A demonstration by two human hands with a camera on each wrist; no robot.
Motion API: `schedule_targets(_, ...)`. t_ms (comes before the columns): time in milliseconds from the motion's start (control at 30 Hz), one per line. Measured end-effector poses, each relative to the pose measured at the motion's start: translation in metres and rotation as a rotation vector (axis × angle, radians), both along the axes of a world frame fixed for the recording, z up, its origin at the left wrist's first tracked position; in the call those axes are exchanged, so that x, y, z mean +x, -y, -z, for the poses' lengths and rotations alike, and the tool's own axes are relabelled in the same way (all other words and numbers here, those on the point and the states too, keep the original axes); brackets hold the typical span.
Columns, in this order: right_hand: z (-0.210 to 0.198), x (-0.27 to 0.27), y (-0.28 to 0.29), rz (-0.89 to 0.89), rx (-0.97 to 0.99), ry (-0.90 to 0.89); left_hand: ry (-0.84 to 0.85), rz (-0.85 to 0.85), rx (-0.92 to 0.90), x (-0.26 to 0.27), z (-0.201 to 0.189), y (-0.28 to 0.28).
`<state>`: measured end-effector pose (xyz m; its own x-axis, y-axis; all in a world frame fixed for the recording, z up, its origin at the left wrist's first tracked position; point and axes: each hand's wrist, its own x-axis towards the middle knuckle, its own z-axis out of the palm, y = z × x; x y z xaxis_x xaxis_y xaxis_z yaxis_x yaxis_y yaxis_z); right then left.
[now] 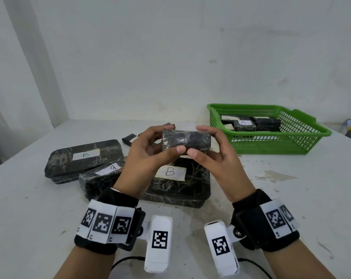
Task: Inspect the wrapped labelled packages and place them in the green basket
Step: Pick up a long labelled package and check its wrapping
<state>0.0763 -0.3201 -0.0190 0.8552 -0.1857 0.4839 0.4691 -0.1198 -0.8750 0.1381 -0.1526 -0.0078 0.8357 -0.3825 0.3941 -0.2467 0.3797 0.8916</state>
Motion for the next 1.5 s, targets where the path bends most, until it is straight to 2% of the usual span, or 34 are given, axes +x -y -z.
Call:
schedule_targets(100, -0.001, 0.002, 0.005, 0.052, 0.059, -0.008, -0.094, -0.031, -0.117, 0.000, -0.006, -0.001)
schedule_targets(167, 0.000, 0.003, 0.013, 0.150, 0.076, -0.036, -0.162, -0.031, -0.177, 0.001, -0.009, -0.004)
schedule_targets(267, 0.005, 0.007, 0.026, 0.342, 0.038, -0.050, -0.236, -0.028, -0.191, 0.000, -0.012, -0.005)
schedule_targets(333, 0.009, 0.010, 0.032, 0.393, 0.027, -0.082, -0.294, -0.010, -0.193, 0.000, -0.011, -0.003)
schedule_targets(400, 0.011, 0.012, 0.034, 0.354, 0.035, -0.113, -0.358, 0.027, -0.190, 0.000, -0.010, -0.003)
schedule_targets(500, 0.011, 0.014, 0.037, 0.223, 0.149, -0.135, -0.478, 0.089, -0.212, 0.002, -0.007, -0.003)
schedule_targets(600, 0.012, 0.013, 0.039, 0.205, 0.130, -0.160, -0.552, 0.157, -0.206, 0.004, -0.005, -0.004)
schedule_targets(733, 0.004, 0.012, 0.045, 0.255, 0.253, -0.228, -0.568, 0.211, -0.082, 0.007, -0.001, -0.003)
schedule_targets(867, -0.015, 0.010, 0.062, 0.364, 0.279, -0.337, -0.569, 0.165, -0.033, 0.014, 0.001, -0.006)
schedule_targets(1067, -0.031, 0.000, 0.103, 0.518, 0.212, -0.511, -0.605, 0.095, -0.147, 0.020, 0.001, -0.013)
schedule_targets(1333, -0.017, -0.025, 0.158, 0.647, 0.250, -0.703, -0.596, 0.129, -0.179, 0.019, 0.000, -0.013)
schedule_targets(1500, 0.004, -0.012, 0.183, 0.781, 0.081, -0.773, -0.579, 0.128, -0.182, 0.019, 0.002, -0.014)
